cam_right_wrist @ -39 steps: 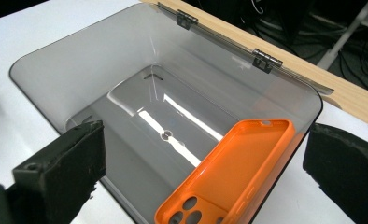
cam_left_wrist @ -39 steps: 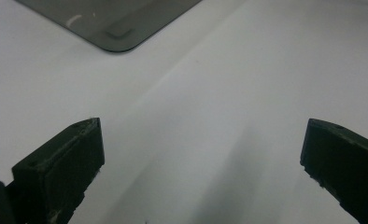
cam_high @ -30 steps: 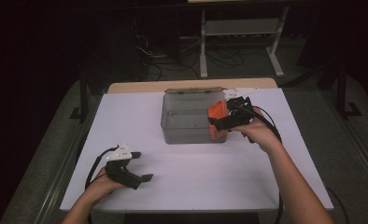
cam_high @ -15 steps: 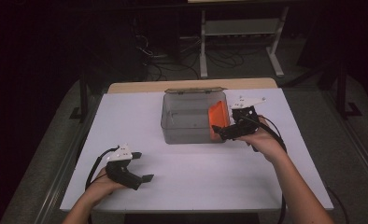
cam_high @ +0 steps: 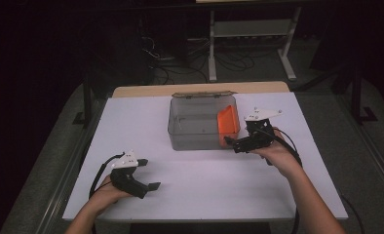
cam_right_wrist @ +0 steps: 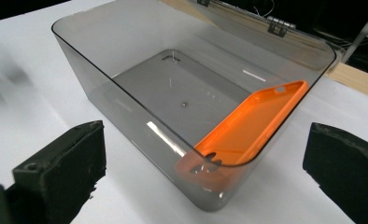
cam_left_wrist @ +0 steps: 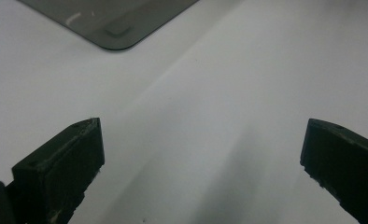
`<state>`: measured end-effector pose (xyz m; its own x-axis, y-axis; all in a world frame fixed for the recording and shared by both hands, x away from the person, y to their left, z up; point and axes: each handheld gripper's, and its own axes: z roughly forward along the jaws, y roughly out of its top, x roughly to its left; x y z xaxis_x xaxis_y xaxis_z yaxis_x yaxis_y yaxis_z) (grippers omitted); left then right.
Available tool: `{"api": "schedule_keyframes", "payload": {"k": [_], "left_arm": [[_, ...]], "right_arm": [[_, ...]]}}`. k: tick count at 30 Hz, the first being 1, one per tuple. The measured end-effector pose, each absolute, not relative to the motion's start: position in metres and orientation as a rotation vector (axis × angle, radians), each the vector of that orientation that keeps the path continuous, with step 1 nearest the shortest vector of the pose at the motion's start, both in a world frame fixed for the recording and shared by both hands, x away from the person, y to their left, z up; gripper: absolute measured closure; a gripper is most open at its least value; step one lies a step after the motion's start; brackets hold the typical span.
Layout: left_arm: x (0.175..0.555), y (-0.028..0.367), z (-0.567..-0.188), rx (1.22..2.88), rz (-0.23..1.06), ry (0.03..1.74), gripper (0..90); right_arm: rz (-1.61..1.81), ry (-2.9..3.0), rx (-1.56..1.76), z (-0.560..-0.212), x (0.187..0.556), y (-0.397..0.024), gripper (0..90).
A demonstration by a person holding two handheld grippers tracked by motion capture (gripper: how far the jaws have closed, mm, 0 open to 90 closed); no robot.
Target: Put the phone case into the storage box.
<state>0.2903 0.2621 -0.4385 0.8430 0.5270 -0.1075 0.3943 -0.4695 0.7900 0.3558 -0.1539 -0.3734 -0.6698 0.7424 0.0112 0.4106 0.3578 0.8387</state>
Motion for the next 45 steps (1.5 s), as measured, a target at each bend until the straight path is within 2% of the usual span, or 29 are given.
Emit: {"api": "schedule_keyframes", "payload": {"k": [45], "left_arm": [[0.29,0.263,-0.437,2.12,0.196,0.666,0.0]], "right_arm": [[1.202,2.287,1.094,-0.431,0.304,-0.173,0.0]]}}
